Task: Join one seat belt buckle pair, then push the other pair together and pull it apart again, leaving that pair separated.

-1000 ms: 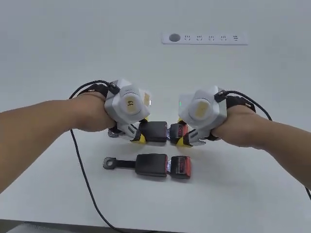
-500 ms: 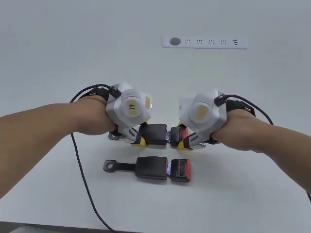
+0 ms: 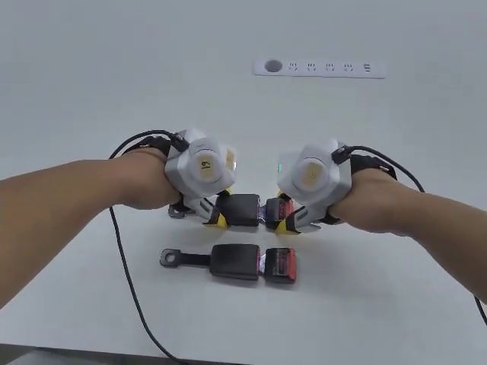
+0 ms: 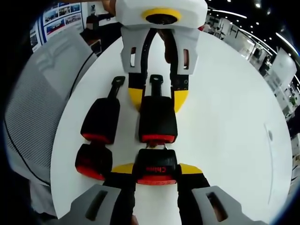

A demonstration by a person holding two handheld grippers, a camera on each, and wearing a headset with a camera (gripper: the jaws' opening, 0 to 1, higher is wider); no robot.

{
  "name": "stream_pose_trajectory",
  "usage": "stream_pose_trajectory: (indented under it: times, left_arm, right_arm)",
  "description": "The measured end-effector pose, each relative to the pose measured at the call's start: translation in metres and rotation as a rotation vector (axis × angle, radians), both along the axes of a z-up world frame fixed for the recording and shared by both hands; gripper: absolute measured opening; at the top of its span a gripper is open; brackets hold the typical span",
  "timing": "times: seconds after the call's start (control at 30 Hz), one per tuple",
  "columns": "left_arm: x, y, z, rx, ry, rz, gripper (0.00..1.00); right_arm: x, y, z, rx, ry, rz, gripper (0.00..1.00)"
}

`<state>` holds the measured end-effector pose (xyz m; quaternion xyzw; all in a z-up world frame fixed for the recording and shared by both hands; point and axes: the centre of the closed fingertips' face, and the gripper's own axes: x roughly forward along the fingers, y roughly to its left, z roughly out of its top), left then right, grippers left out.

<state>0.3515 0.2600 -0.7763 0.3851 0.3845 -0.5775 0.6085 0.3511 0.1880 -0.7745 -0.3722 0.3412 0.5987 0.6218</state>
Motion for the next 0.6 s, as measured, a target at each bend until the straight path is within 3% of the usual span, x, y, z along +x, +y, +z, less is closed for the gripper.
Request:
stream_pose_trajectory:
  times: [0.37,0.6]
  left_arm:
    - [-0.001,-0.001,0.002,-0.011,-0.001,0.007,0.31]
    - [0.0,-0.001,0.001,-0.004,0.001,0.0,0.31]
  right_arm:
    - [0.0,-0.018,0.0,0.017,0.004,-0.003,0.31]
    - [-0.002,-0.046,-0.003,-0.002,0.005,-0.022,0.31]
